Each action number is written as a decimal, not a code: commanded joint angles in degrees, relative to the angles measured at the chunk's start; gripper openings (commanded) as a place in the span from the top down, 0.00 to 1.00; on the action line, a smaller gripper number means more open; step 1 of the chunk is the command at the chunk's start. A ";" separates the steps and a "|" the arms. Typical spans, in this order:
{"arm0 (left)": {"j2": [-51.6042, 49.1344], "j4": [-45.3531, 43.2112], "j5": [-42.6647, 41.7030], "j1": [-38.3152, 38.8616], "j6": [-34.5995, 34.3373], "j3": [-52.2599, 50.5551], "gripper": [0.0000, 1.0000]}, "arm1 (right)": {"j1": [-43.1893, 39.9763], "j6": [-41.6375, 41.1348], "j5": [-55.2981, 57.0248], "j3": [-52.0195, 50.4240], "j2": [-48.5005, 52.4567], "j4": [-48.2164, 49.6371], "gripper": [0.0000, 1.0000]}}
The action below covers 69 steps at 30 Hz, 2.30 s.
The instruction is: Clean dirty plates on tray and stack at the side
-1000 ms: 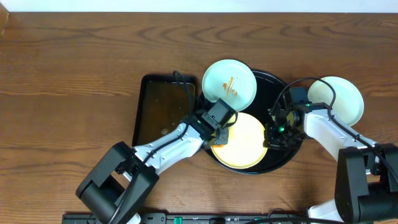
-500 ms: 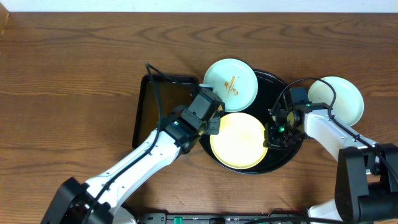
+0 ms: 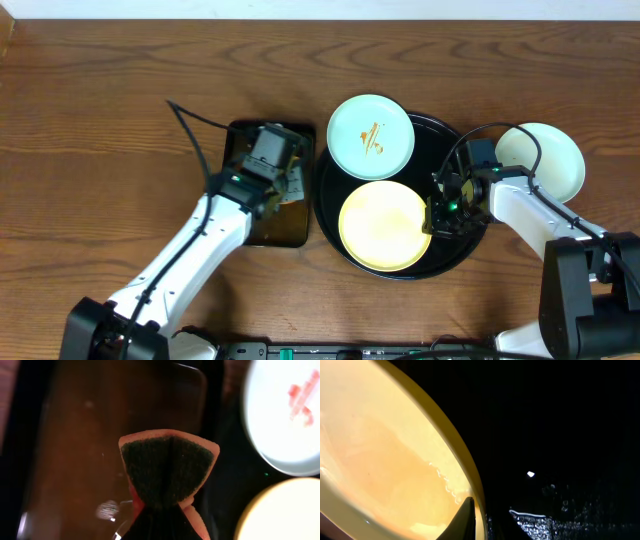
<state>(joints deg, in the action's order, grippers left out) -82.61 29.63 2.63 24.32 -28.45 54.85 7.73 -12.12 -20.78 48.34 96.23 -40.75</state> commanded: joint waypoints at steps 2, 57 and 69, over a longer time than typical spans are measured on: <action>-0.13 0.55 1.07 -1.70 0.57 -0.52 0.92 | 0.57 -0.09 0.98 -1.75 0.00 0.63 0.99; -0.13 0.13 1.07 -1.70 0.59 -1.11 0.92 | 18.62 21.07 69.90 6.43 -25.51 13.84 0.99; -0.13 0.11 1.07 -1.70 0.57 -1.11 0.92 | 19.91 23.65 72.94 6.43 -25.51 17.16 0.99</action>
<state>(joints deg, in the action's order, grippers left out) -82.61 29.82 2.98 22.81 -28.45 54.39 27.05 9.69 49.08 53.74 71.11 -24.34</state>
